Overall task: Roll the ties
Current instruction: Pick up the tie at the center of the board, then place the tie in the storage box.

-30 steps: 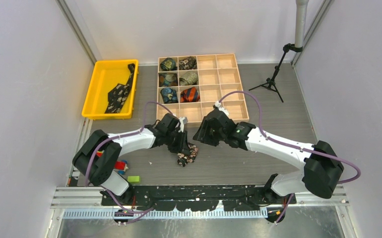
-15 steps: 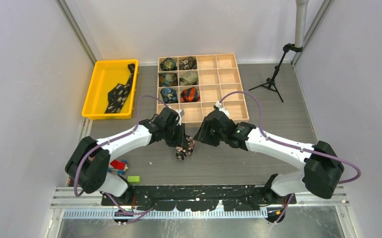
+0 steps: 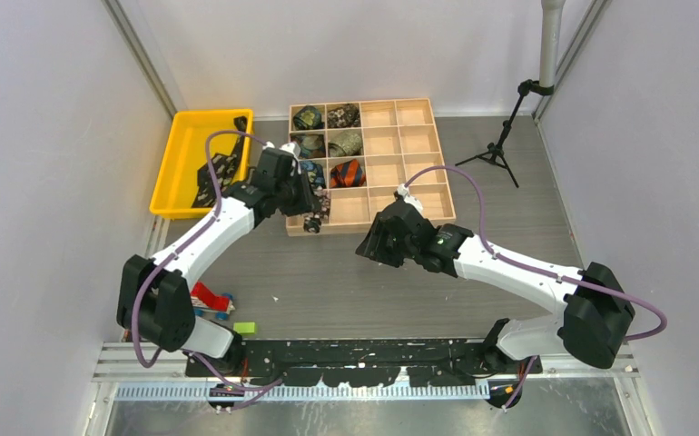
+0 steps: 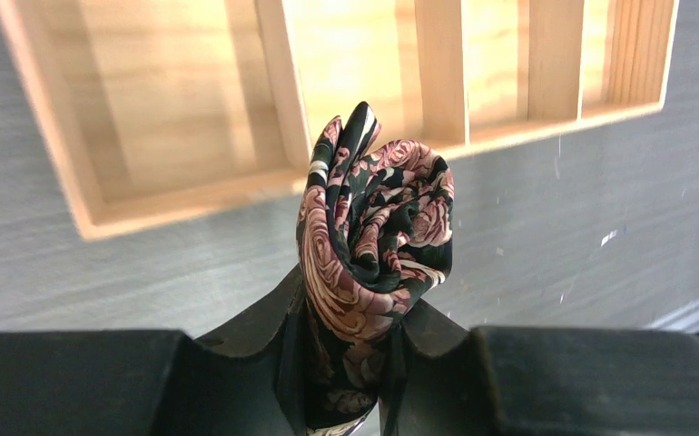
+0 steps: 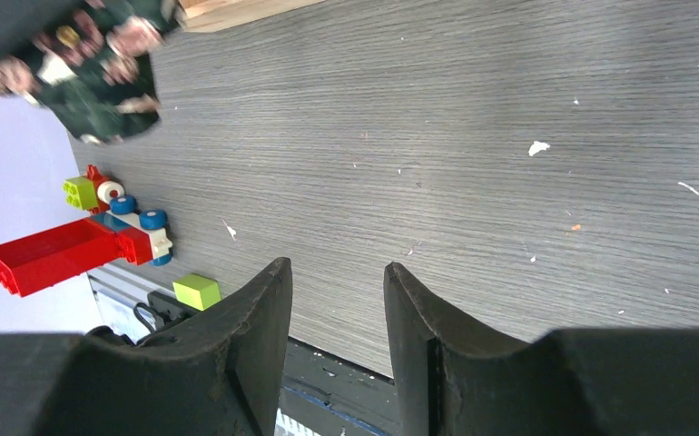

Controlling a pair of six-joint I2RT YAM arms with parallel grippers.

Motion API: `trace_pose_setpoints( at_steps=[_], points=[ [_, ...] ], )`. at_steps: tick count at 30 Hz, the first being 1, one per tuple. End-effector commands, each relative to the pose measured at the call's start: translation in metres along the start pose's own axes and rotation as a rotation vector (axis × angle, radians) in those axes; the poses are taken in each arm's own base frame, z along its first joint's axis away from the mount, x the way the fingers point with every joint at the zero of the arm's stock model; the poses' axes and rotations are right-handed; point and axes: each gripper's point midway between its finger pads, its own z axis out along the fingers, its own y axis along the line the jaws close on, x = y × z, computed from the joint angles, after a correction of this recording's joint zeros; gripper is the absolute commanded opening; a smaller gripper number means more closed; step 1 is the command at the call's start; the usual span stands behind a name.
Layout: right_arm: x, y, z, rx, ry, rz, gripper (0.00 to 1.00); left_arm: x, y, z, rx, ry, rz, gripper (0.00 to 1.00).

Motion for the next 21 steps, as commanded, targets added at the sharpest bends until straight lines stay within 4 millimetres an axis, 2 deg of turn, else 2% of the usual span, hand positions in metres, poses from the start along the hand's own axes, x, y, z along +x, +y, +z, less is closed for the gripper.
trace_pose_setpoints(
  at_steps=[1, 6, 11, 16, 21],
  points=[
    [-0.007, 0.006, -0.007, -0.025, -0.033, -0.006, 0.47, -0.046, 0.012, 0.004, -0.053, -0.131, 0.023, 0.19],
    [-0.005, 0.005, -0.006, -0.021, -0.024, -0.005, 0.47, -0.072, 0.025, 0.026, -0.097, -0.209, 0.033, 0.19],
    [-0.002, 0.003, -0.004, -0.018, -0.015, -0.005, 0.46, -0.084, 0.032, 0.049, -0.105, -0.275, 0.038, 0.19],
    [-0.001, 0.001, -0.006, -0.019, -0.015, -0.002, 0.46, -0.077, 0.042, 0.07, -0.117, -0.262, 0.022, 0.2],
    [0.0, -0.001, -0.005, -0.015, -0.011, -0.002, 0.46, -0.066, 0.05, 0.076, -0.136, -0.244, 0.003, 0.2]
  ],
)
